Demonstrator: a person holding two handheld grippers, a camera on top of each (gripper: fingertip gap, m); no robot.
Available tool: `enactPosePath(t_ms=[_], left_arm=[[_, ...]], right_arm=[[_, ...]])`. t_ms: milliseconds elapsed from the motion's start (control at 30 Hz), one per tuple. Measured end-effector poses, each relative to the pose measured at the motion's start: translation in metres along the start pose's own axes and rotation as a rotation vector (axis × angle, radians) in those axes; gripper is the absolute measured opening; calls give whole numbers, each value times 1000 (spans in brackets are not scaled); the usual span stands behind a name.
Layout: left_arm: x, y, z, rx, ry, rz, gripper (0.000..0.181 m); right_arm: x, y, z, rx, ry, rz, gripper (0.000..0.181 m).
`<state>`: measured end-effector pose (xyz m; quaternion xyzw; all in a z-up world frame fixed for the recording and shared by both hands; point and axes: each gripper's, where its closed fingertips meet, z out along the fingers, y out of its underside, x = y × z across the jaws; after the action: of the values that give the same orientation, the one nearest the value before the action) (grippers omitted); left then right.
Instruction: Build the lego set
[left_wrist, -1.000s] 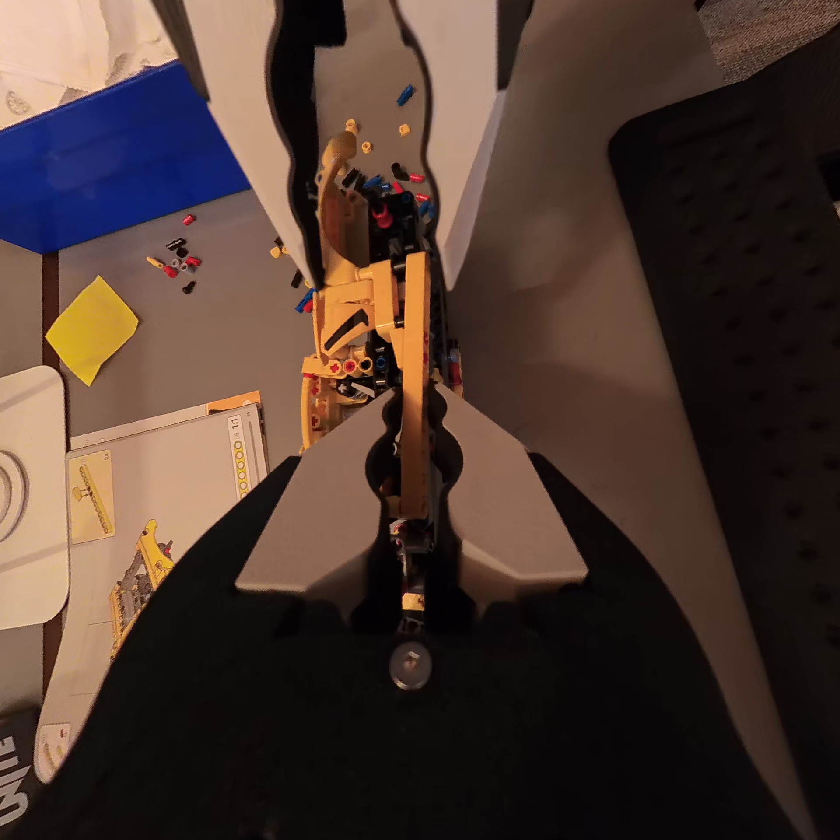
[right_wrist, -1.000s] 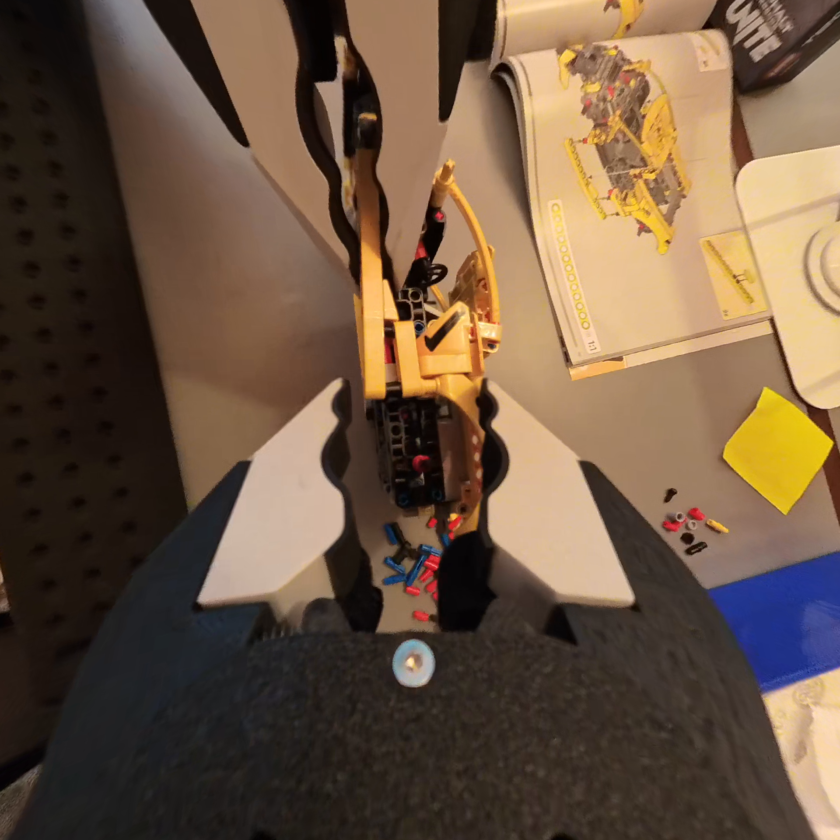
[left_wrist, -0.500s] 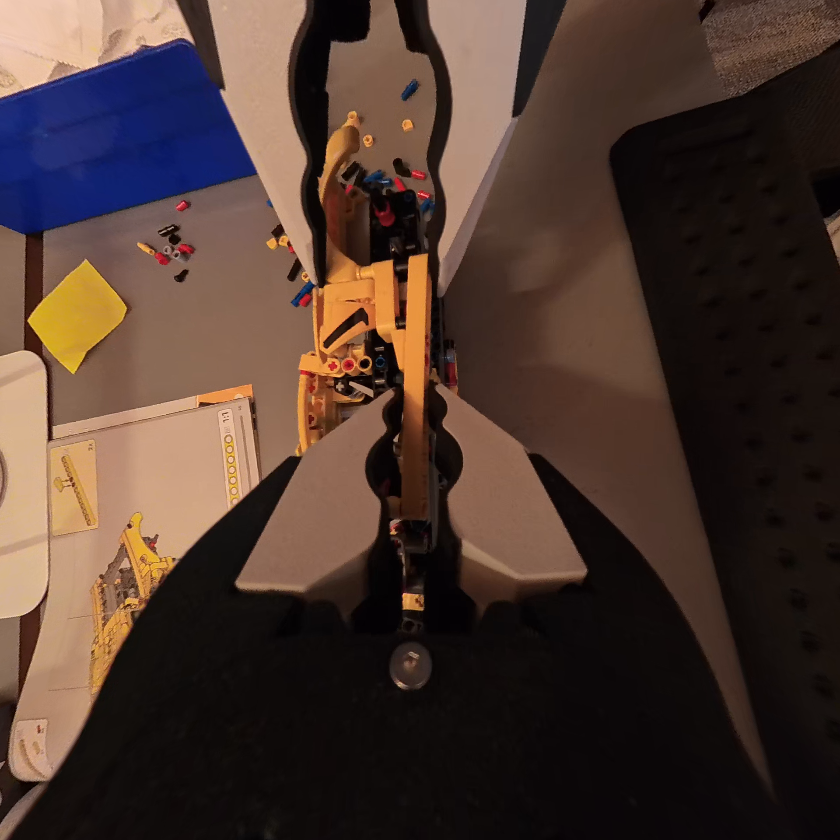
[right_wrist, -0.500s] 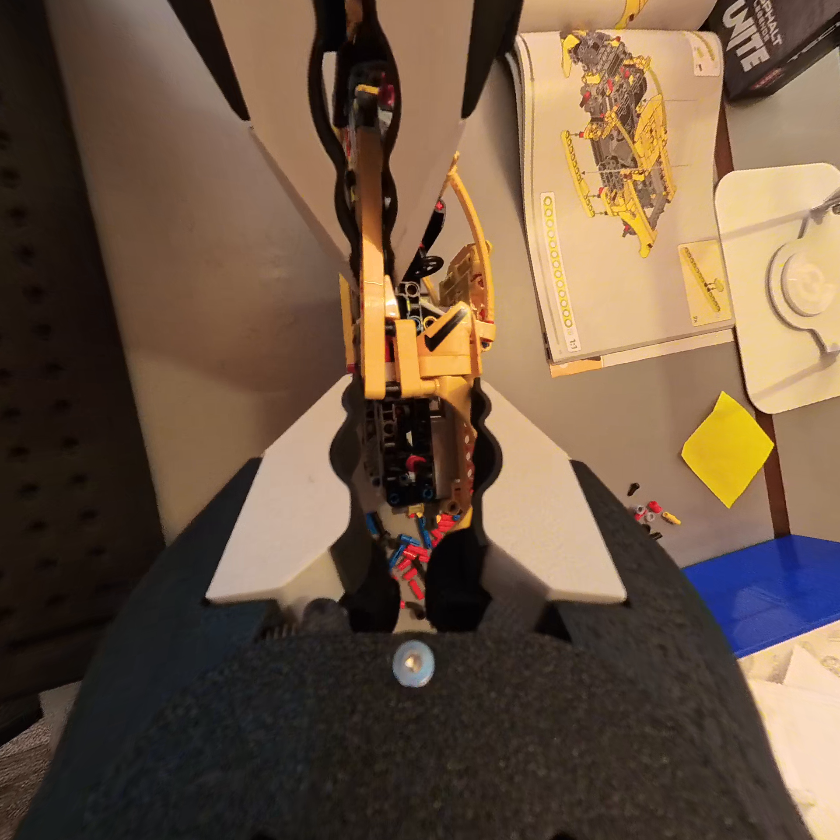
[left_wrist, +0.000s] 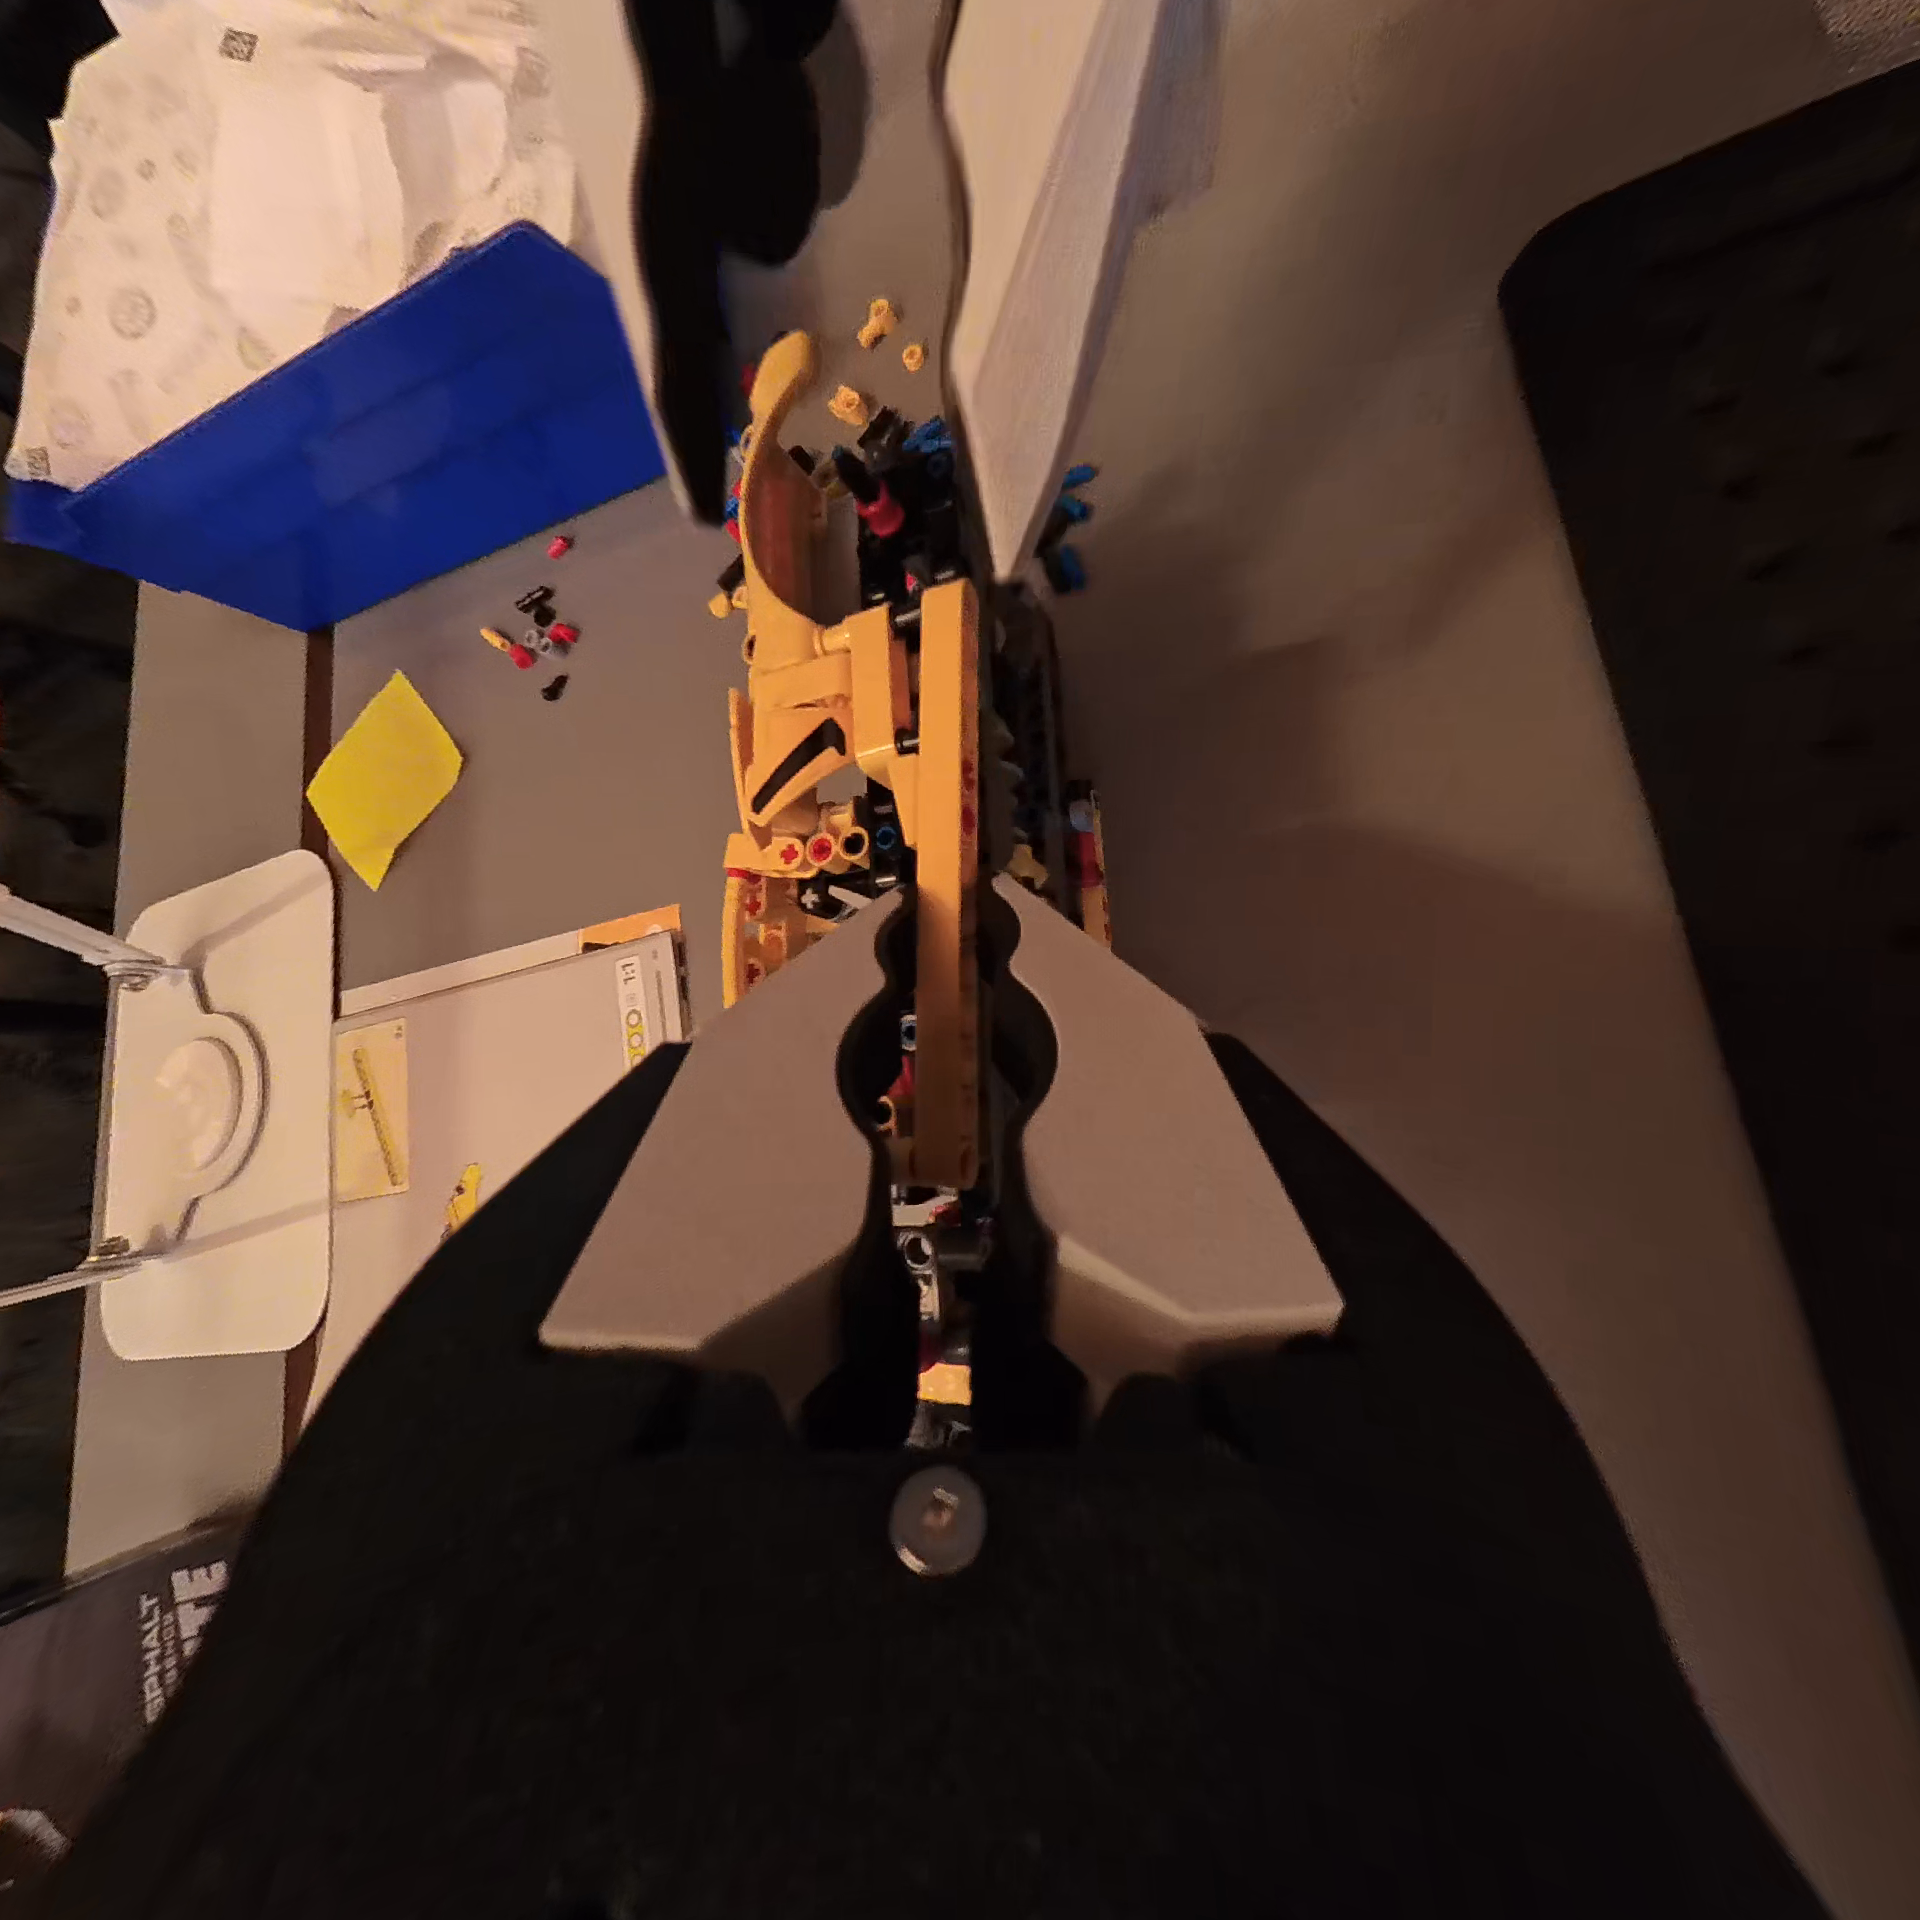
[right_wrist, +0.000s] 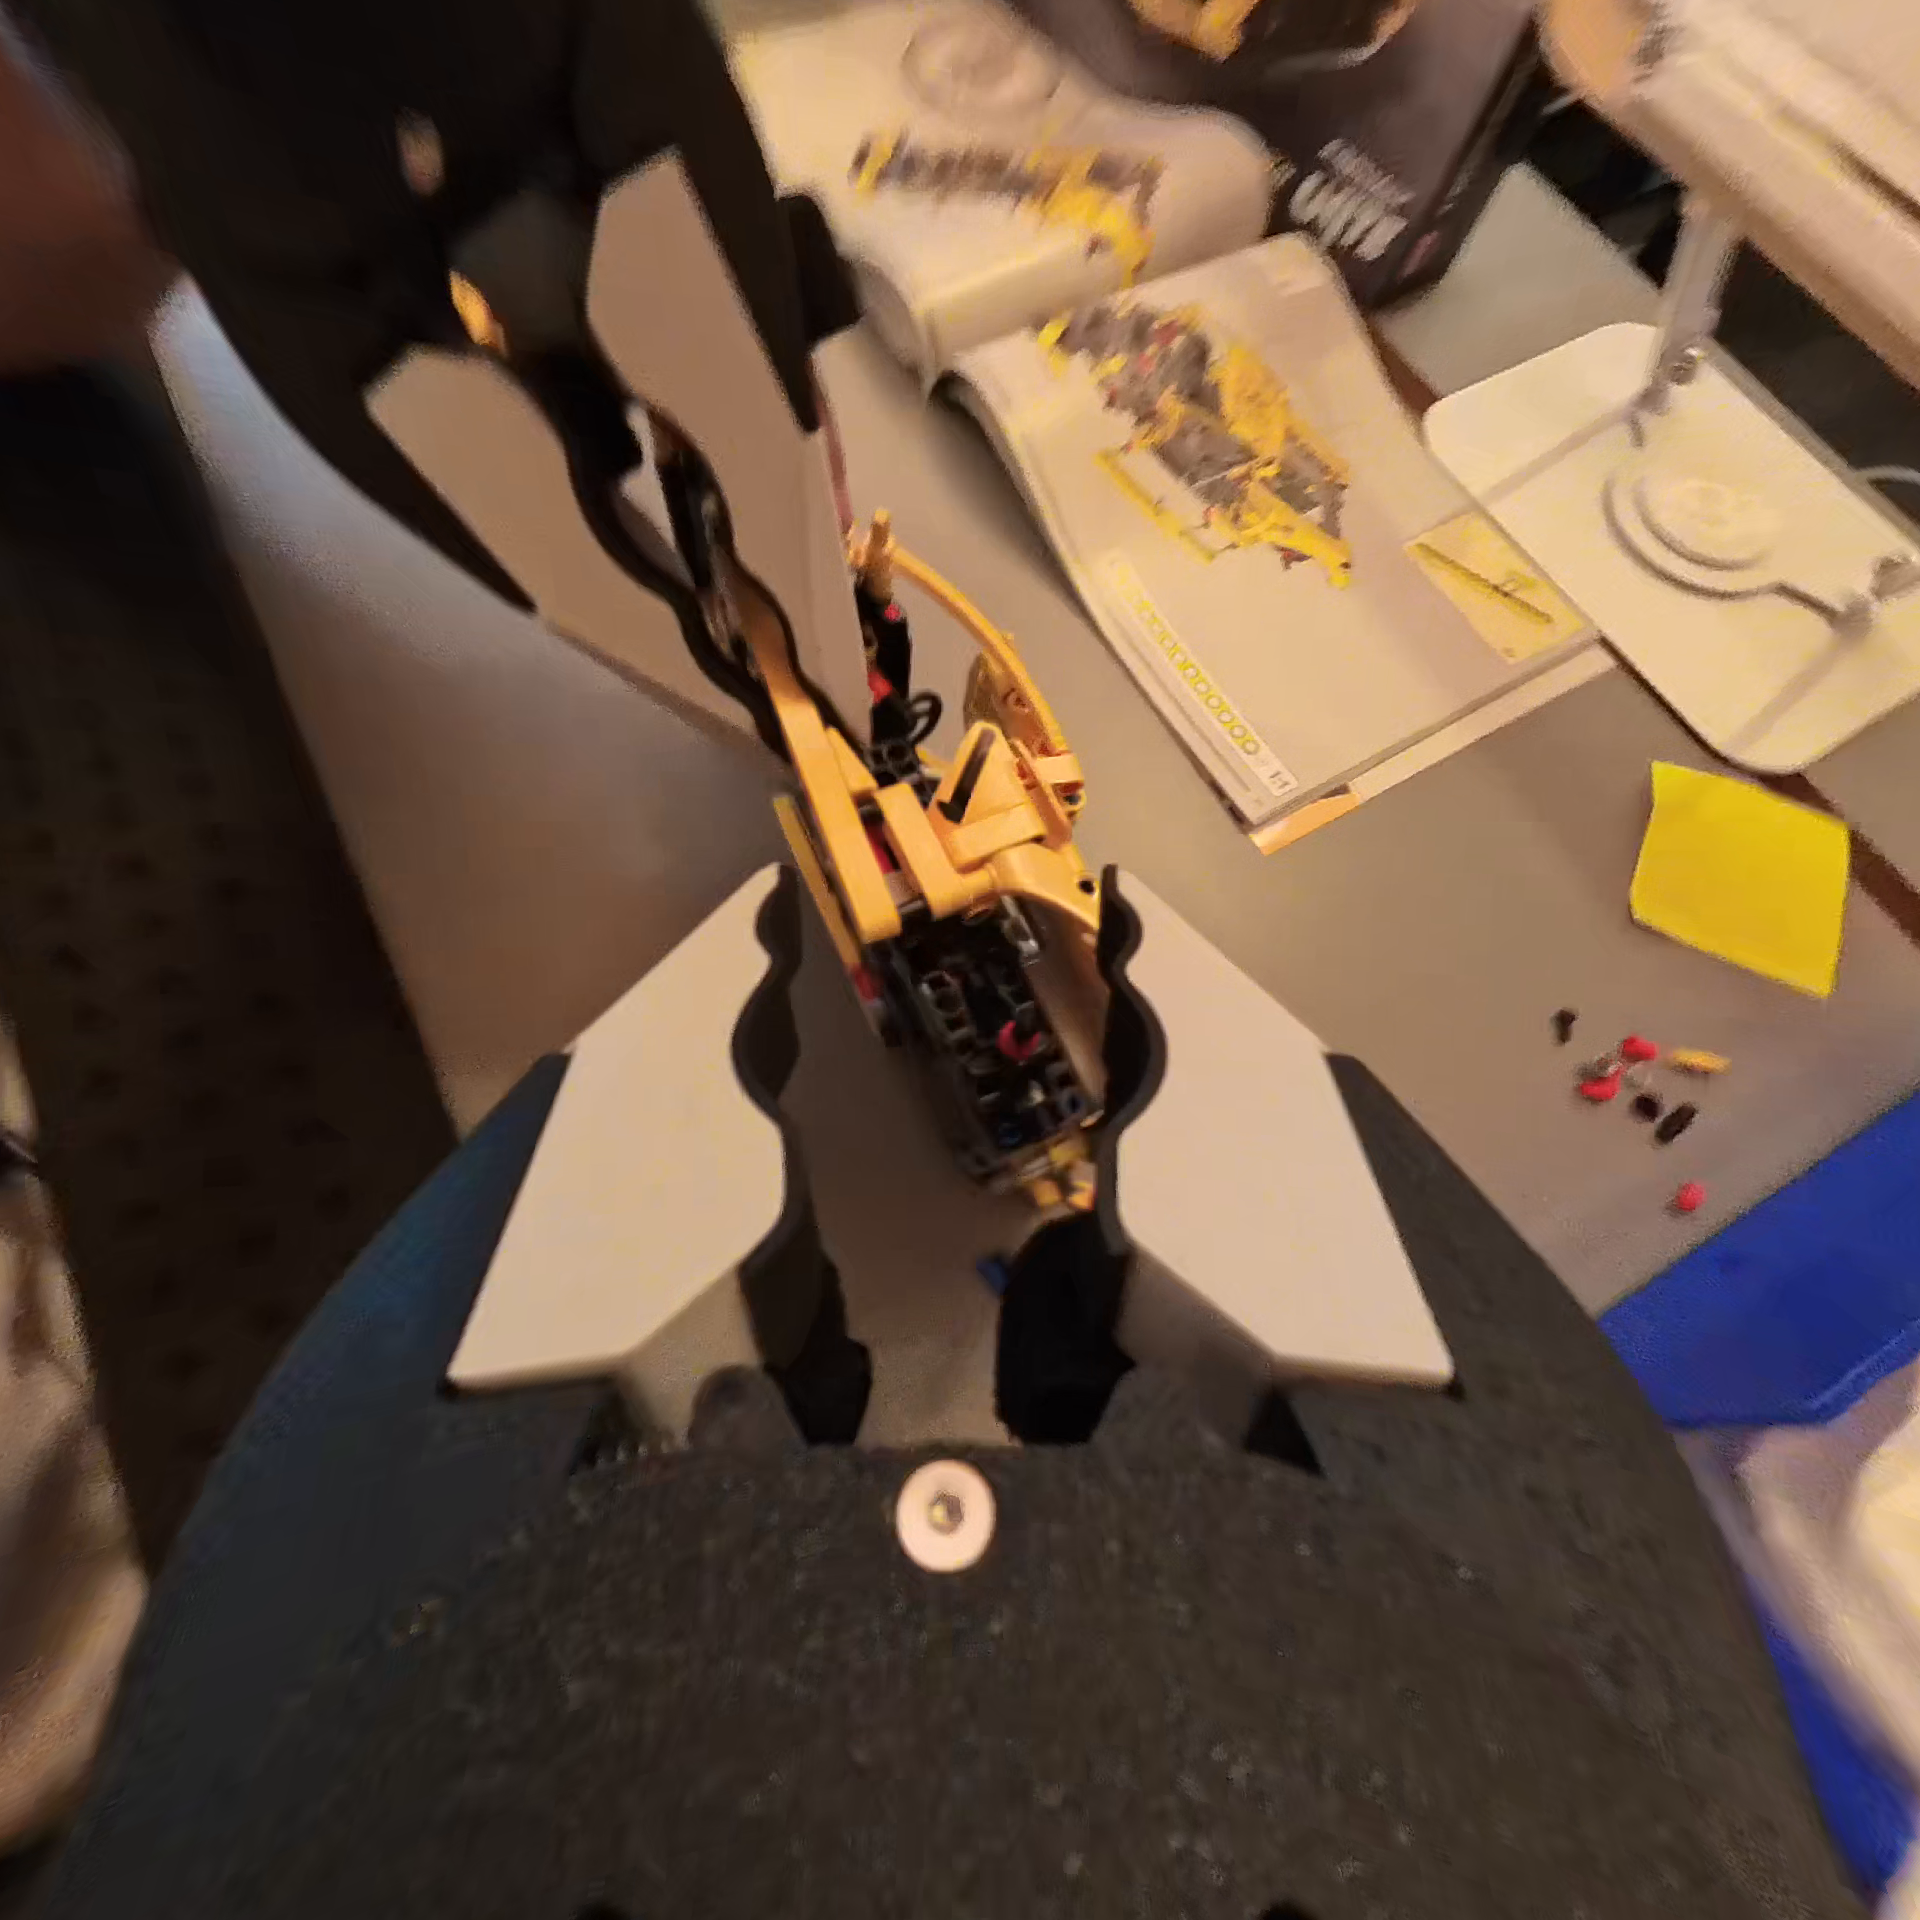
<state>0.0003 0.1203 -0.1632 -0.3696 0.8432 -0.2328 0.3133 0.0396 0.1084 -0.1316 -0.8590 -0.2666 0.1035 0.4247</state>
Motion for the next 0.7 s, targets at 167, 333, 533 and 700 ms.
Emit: enactPosePath(t_ms=[167,333,533,700], left_arm=[[-2,-2,3,-12,-44,13,10],[-1,-4,4,-12,-36,15,10],[-1,-5,5,-17,-59,30,10],[1,-5,5,-15,-57,37,9]], right_arm=[[-12,-3,-24,377,-81,622,37],[-16,14,-15,547,-242,1121,26],[-14,14,-7,633,-417,1301,3],[-10,18,-3,626,-450,1360,13]])
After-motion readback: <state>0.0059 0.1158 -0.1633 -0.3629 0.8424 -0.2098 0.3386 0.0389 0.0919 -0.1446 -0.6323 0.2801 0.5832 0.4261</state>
